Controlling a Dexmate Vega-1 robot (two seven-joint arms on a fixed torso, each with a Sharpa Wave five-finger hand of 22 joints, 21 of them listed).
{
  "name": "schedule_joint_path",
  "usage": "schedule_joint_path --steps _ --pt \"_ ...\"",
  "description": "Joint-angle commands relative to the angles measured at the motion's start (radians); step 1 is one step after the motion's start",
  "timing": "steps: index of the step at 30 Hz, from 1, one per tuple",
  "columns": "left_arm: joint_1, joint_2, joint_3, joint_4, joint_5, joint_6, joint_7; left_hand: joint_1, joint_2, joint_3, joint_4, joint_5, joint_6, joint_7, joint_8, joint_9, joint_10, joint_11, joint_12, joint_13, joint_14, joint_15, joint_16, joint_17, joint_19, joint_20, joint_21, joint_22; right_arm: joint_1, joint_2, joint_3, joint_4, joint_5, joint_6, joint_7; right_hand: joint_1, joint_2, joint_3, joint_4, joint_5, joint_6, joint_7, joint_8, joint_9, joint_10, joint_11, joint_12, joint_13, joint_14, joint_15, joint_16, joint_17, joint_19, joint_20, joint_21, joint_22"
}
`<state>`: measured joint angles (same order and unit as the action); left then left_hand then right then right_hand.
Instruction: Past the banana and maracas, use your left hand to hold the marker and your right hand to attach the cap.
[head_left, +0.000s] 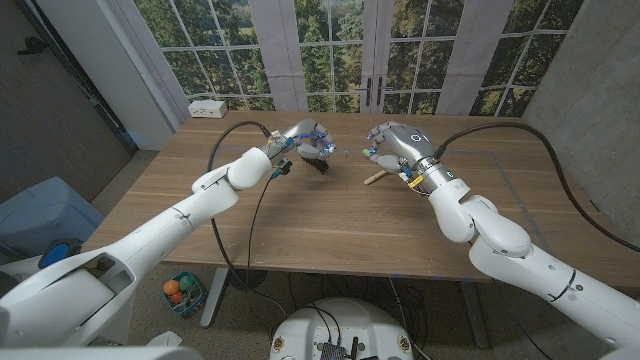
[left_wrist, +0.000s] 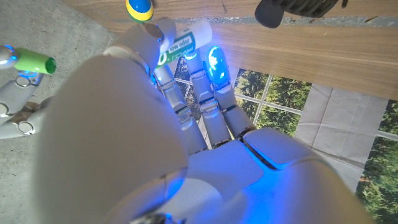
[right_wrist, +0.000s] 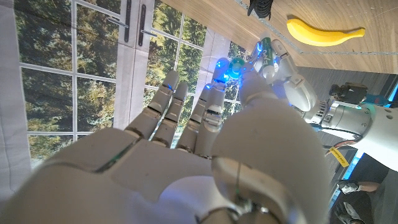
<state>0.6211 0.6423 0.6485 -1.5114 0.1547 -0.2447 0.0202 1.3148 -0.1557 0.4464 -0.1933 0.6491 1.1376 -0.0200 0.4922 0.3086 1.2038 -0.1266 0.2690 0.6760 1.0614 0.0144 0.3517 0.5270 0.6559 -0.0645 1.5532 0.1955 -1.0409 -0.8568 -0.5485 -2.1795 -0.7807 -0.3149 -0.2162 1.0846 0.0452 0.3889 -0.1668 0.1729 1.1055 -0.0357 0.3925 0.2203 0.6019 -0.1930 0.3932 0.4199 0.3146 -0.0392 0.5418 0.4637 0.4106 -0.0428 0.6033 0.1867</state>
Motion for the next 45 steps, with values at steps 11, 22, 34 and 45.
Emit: schedule_joint_path --steps 11,22,34,45 --pt "-0.029 -0.025 0.021 0.041 0.039 -0.047 -0.001 0.002 0.008 0.033 0.028 -0.001 0.01 0.0 0.002 0.0 0.054 -0.044 0.003 0.096 0.244 -0.254 -0.001 0.155 -0.006 -0.117 0.003 0.0 0.066 0.025 -0.022 -0.007 -0.033 0.053 0.12 0.02 0.014 0.006 0.001 0.008 0.025 -0.01 0.004 0.002 0.009 -0.005 0.002 0.008 0.01 -0.181 -0.008 -0.002 -0.002 -0.019 0.012 0.0" --pt "-0.044 -0.043 0.033 0.069 0.052 -0.068 0.002 0.003 0.008 0.033 0.027 -0.002 0.009 0.0 0.002 0.002 0.054 -0.044 -0.002 0.096 0.246 -0.254 -0.004 0.158 -0.005 -0.118 0.004 0.0 0.117 0.044 -0.048 0.007 -0.067 0.085 0.172 0.023 0.018 -0.002 0.002 0.006 0.032 -0.014 0.005 -0.001 0.071 -0.006 0.031 0.025 0.021 -0.185 0.006 0.015 -0.008 -0.023 0.013 0.0" --pt "-0.058 -0.046 0.047 0.074 0.103 -0.069 0.021 0.003 0.008 0.033 0.027 -0.003 0.009 0.001 0.001 0.001 0.057 -0.044 -0.005 0.099 0.248 -0.254 -0.008 0.161 -0.006 -0.118 0.003 0.0 0.167 0.072 -0.073 0.039 -0.093 0.104 0.222 0.032 0.02 -0.013 0.0 0.005 0.035 -0.017 0.002 -0.004 0.09 -0.007 0.059 0.055 0.039 -0.185 0.025 0.04 -0.018 -0.026 0.012 -0.001" --pt "-0.077 -0.055 0.05 0.11 0.094 -0.088 0.014 0.002 0.008 0.033 0.028 -0.003 0.008 -0.001 0.0 0.001 0.058 -0.044 -0.009 0.101 0.249 -0.254 -0.012 0.163 -0.006 -0.117 0.003 0.0 0.198 0.087 -0.09 0.063 -0.104 0.104 0.269 0.033 0.021 -0.013 0.0 0.006 0.039 -0.017 0.0 -0.005 0.087 -0.006 0.068 0.07 0.041 -0.185 0.02 0.044 -0.02 -0.025 0.012 -0.001"
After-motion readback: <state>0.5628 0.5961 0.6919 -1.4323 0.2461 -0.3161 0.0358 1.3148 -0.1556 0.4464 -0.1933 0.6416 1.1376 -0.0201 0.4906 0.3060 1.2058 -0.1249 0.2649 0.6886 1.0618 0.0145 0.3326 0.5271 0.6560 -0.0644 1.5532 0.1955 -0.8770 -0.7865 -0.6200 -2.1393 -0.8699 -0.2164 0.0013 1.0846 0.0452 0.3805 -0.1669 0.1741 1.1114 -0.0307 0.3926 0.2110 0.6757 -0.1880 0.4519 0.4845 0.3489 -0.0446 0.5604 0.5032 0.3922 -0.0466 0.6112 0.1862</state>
